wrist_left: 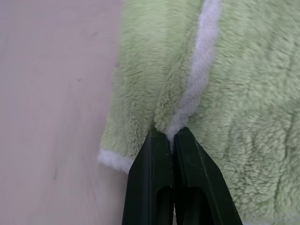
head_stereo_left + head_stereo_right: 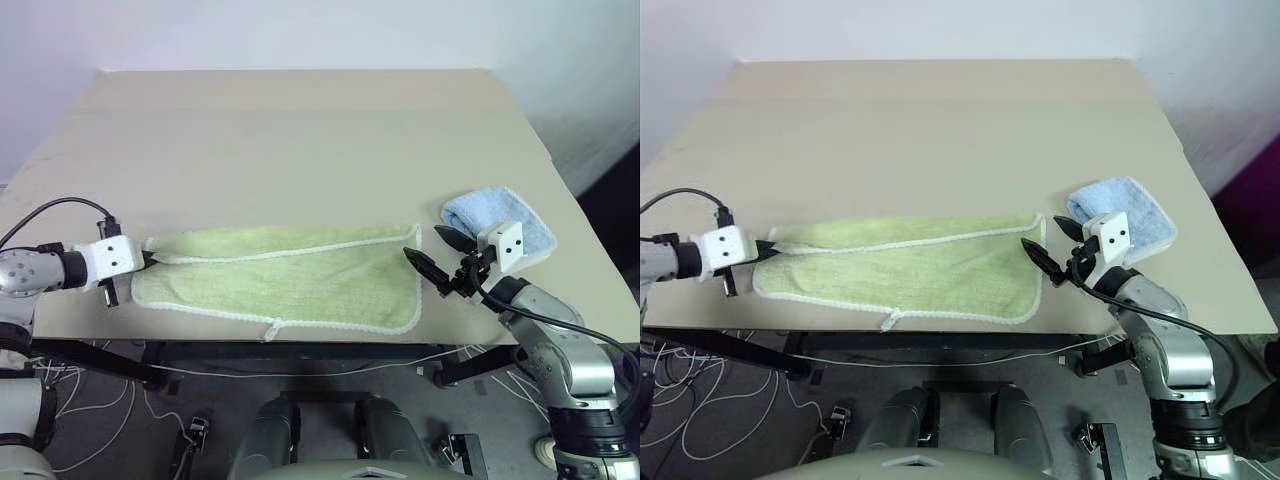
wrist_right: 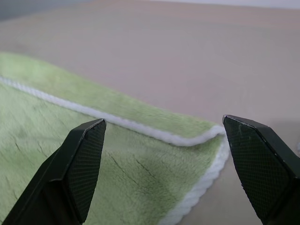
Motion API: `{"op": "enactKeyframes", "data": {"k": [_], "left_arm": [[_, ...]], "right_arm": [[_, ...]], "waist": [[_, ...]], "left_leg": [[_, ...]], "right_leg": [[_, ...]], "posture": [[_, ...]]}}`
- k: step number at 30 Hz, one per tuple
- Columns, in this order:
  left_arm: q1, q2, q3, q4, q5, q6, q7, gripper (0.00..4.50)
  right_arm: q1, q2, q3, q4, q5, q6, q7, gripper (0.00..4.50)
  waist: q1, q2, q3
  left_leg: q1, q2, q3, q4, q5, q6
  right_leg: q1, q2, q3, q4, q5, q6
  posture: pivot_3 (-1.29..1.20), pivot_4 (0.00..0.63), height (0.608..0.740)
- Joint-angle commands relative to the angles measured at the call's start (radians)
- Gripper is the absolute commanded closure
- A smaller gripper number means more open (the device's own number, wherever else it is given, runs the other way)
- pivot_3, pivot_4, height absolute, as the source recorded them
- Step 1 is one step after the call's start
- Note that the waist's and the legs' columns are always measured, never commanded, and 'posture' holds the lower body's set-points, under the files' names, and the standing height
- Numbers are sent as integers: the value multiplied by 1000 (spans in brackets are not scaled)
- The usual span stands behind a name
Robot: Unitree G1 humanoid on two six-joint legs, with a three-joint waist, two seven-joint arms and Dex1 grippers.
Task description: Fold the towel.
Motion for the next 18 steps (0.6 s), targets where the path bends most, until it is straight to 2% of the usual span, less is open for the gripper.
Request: {"op": "enactKeyframes", "data": {"k": [1,8,14,18], "left_arm": [[44,7,65,-103,-67,67,18,4498],[138,-11,96,-254,-87,147,65,4498],[171,-30,99,-333,-82,189,97,4498],[180,-43,95,-361,-80,209,110,4498]], "right_arm": [[-91,-71,67,74,-156,-106,24,152],[-276,-167,185,428,-445,-469,-1,152],[-349,-219,231,591,-565,-726,-12,152],[-396,-214,249,669,-630,-833,-60,152]], "waist": [[0,0,0],[5,0,0],[2,0,0],[1,0,0]], "left_leg": [[0,0,0,0,0,0],[0,0,0,0,0,0],[0,0,1,0,0,0],[0,0,1,0,0,0]], "right_leg": [[0,0,0,0,0,0],[0,0,0,0,0,0],[0,0,0,0,0,0],[-1,0,0,0,0,0]], "posture": [[0,150,740],[0,150,740],[0,150,740],[0,150,740]]}}
